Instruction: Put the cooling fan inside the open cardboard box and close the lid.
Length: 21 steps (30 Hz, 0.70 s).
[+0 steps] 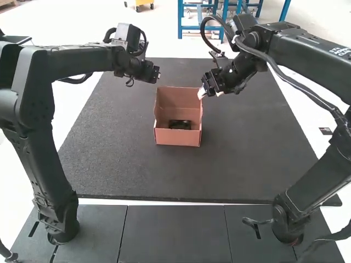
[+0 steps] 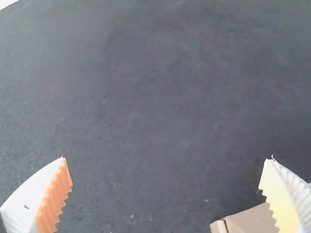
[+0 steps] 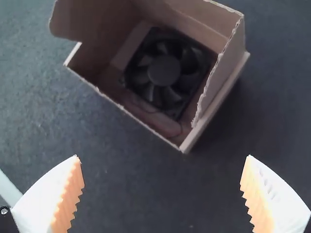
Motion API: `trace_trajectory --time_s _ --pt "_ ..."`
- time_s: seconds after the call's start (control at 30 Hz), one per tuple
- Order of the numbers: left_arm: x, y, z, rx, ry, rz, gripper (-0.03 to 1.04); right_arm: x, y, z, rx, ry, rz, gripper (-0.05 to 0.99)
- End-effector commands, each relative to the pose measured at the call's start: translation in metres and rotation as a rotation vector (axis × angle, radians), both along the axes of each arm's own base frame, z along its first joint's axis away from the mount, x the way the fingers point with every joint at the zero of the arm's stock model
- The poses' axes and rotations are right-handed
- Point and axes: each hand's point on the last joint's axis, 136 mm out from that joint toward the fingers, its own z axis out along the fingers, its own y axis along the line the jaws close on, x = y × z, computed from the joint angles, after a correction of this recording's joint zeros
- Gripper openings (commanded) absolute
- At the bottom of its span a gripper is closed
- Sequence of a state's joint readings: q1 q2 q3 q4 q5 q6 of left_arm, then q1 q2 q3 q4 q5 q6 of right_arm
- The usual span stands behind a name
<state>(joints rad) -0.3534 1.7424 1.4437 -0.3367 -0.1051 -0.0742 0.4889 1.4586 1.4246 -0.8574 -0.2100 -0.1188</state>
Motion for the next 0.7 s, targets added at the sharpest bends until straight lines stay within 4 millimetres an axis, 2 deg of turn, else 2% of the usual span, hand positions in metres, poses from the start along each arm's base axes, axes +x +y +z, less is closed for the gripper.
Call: trace_trajectory --time_s 0.0,0.23,0.5,0.67 --pt "0.002 -0.016 0.018 -0.010 -0.039 -0.037 0.91 -0.005 -0.002 0.027 0.051 -0.063 -0.024 0.73" --pt "-0.009 -0.031 0.003 -0.004 0.021 -0.091 0.91 -0.001 -0.001 0.036 0.080 -0.085 -0.047 0.73" --pt "-0.029 -0.029 -0.024 0.028 0.132 -0.114 0.91 0.003 0.001 0.040 0.090 -0.100 -0.048 0.73" --pt "-0.043 -0.023 -0.048 0.052 0.213 -0.115 0.91 0.005 0.001 0.037 0.087 -0.095 -0.049 0.73"
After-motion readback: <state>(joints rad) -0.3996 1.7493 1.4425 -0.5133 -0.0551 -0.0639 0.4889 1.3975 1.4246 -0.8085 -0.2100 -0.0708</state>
